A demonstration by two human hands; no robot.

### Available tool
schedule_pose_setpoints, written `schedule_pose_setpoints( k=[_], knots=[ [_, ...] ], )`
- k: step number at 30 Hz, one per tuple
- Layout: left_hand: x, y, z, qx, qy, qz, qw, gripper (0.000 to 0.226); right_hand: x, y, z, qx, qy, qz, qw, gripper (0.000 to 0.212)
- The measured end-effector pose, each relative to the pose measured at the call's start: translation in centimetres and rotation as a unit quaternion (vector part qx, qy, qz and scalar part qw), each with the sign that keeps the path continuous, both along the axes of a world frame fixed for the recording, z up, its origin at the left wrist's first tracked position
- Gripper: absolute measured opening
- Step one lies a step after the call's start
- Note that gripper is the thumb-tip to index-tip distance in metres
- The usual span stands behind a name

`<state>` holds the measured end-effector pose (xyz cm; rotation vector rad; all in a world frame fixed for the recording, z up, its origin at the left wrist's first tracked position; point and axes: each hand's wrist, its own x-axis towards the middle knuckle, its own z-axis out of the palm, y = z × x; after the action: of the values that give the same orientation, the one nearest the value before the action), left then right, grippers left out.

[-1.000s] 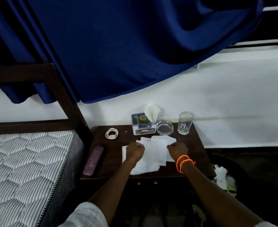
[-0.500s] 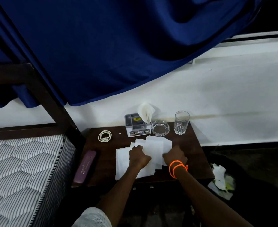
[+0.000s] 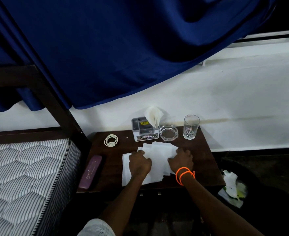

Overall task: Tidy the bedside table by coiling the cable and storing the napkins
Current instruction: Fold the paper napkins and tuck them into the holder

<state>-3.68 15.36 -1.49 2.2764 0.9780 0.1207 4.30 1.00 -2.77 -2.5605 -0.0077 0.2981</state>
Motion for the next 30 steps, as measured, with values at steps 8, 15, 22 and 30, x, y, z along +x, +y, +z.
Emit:
schedule_pose_setpoints(
  k=[8, 15, 22, 30],
  knots=[
    [-1.1, 2.1, -0.6, 0.053, 0.068, 0.009, 0.996, 0.065, -1.2, 0.3, -2.7, -0.083, -0.015, 0.177, 0.981, 0.068],
    [-0.7, 2.0, -0.1, -0.094, -0.04, 0.074, 0.992, 0.051, -1.9, 0.9, -3.5, -0.098, -0.028, 0.239, 0.966, 0.067],
    [-0.3, 3.2, 0.2, -0.256, -0.072, 0.126, 0.956, 0.034, -1.5, 0.7, -3.4, -0.099, -0.026, 0.238, 0.966, 0.073],
    [-1.0, 4.1, -0.1, -0.202, -0.012, 0.086, 0.976, 0.021, -2.5, 1.0, -2.5, -0.027, -0.14, 0.171, 0.975, 0.064]
  ],
)
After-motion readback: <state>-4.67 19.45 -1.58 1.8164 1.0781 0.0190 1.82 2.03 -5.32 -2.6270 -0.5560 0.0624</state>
